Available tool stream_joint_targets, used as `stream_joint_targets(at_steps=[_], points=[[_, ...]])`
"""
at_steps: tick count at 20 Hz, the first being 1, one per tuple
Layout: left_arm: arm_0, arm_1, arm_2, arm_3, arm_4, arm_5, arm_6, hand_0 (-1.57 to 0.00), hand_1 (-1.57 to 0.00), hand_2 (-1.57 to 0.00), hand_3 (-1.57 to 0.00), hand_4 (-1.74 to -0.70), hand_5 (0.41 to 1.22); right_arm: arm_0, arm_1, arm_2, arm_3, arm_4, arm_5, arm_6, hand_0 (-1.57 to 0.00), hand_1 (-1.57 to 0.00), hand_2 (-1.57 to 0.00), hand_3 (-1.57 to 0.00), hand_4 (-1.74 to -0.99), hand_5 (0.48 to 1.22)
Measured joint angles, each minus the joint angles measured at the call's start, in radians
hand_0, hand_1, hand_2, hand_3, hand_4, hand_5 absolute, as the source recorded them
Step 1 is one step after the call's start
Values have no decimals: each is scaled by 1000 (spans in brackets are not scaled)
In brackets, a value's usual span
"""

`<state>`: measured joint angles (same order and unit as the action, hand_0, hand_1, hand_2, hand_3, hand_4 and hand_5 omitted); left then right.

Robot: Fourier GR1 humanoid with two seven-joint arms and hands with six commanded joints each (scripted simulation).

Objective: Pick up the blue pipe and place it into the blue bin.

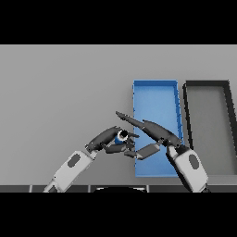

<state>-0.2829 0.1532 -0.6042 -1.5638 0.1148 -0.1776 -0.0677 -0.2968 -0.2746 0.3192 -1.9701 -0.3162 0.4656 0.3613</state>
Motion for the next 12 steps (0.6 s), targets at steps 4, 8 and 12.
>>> stream_joint_targets(at_steps=[4,8,12], points=[[5,12,3,-7,2,-6,10,-1571,-1571,-1571,-1538,-1741,1221,-76,52,41,57,11,17,25,1,1,1,1,-1219,511],[11,17,5,-22,13,-14,23,-1394,-1326,-1320,-1288,-1737,1221,-176,106,48,146,13,31,35,-181,-225,-237,-161,-1294,509],[-28,72,-23,-24,-70,-37,160,-776,-706,-686,-583,-1533,1221,-236,126,62,196,10,77,45,-888,-873,-905,-768,-1486,550]])
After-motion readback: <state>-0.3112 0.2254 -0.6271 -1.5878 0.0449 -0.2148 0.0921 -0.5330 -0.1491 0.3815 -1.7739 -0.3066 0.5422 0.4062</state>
